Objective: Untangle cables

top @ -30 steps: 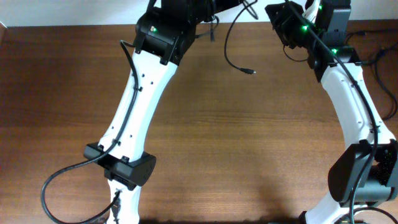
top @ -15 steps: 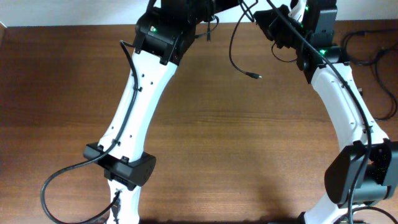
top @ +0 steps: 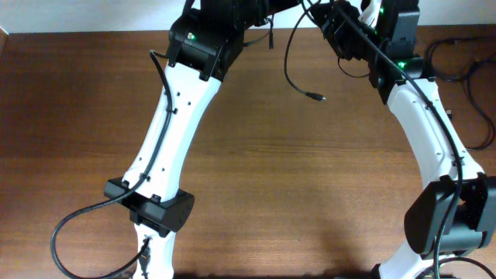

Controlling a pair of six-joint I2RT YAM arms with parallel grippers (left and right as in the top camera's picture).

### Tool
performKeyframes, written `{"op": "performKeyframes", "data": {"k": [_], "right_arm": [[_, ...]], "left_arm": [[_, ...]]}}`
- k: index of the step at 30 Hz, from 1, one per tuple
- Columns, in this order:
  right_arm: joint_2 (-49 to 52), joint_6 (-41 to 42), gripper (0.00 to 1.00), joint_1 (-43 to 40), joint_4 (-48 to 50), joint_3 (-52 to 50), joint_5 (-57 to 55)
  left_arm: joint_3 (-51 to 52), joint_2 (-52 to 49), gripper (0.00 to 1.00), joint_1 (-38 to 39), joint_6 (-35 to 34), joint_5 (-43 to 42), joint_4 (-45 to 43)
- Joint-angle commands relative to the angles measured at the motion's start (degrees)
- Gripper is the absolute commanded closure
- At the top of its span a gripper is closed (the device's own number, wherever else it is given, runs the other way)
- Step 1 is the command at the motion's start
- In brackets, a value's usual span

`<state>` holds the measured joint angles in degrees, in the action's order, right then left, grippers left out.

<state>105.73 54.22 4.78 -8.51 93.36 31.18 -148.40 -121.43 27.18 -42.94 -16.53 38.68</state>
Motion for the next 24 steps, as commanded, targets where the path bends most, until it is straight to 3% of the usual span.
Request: {"op": "performKeyframes", "data": {"k": [1,8,10,13,19,20,21,22,24], "right_arm": [[0.17,-0.33,0.36,0.96,0.50,-0.44,0.55],[0.17,0.20,0.38,3.48,0.87,-0.44,-0.76],[0.17,4.37,0.44,3.48,0.83,-0.44,-0.70],[0.17,11.74,0.45,3.48,0.85,-0.44,-0.31],[0.17,16.90,0.54,3.48,0.79,-0.44,-0.31],[0.17,17.90,0.60,3.48,0.79,-0.44,-0.31],[0.17,17.92,0.89,3.48,0.79,-0.44,-0.33],[0.17,17.86,0.96,3.48,0.74,-0.44,-0.33],[0.17,17.86,0.96,3.41,-0.66,-0.48,-1.44]], "left_arm": [[-1.29,-0.07,1.00,-0.09,-0.09,-0.59,-0.55],[-1.29,-0.07,1.00,-0.09,-0.09,-0.63,-0.50],[-1.29,-0.07,1.00,-0.09,-0.09,-0.63,-0.50],[-1.29,-0.07,1.00,-0.09,-0.09,-0.66,-0.46],[-1.29,-0.07,1.00,-0.09,-0.09,-0.68,-0.44],[-1.29,-0.07,1.00,-0.09,-0.09,-0.68,-0.44],[-1.29,-0.07,1.00,-0.09,-0.09,-0.68,-0.44],[-1.29,-0.07,1.00,-0.09,-0.09,-0.66,-0.44],[-1.29,-0.07,1.00,-0.09,-0.07,-0.66,-0.22]]}}
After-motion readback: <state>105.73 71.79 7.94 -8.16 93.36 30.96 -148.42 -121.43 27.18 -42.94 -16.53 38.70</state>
